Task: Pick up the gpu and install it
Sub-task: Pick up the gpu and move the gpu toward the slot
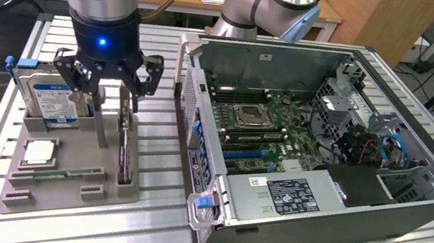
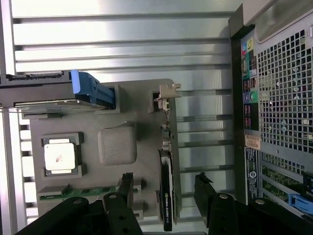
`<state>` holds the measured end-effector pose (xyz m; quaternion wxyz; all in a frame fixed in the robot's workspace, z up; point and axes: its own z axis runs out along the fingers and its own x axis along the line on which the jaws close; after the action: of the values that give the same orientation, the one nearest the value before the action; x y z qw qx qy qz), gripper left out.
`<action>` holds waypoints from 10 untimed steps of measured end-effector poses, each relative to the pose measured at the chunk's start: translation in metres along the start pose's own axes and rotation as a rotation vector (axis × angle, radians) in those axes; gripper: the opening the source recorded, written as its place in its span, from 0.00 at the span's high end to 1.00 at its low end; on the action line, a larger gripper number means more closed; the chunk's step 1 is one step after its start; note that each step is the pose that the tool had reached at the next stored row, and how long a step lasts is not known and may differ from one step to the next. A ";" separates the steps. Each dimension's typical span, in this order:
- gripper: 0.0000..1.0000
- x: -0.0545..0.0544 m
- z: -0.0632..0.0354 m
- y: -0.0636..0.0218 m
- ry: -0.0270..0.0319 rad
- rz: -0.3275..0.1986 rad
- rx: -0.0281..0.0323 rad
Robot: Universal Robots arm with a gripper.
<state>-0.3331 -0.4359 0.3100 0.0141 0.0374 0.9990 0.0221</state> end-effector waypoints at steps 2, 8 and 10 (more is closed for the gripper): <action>0.38 0.000 0.0000 0.0000 0.0000 0.000 0.0001; 0.38 0.000 0.0011 0.0000 -0.0003 0.000 -0.0003; 0.38 0.000 0.0019 -0.0001 -0.0001 0.000 -0.0001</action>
<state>-0.3331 -0.4359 0.3081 0.0142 0.0374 0.9990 0.0222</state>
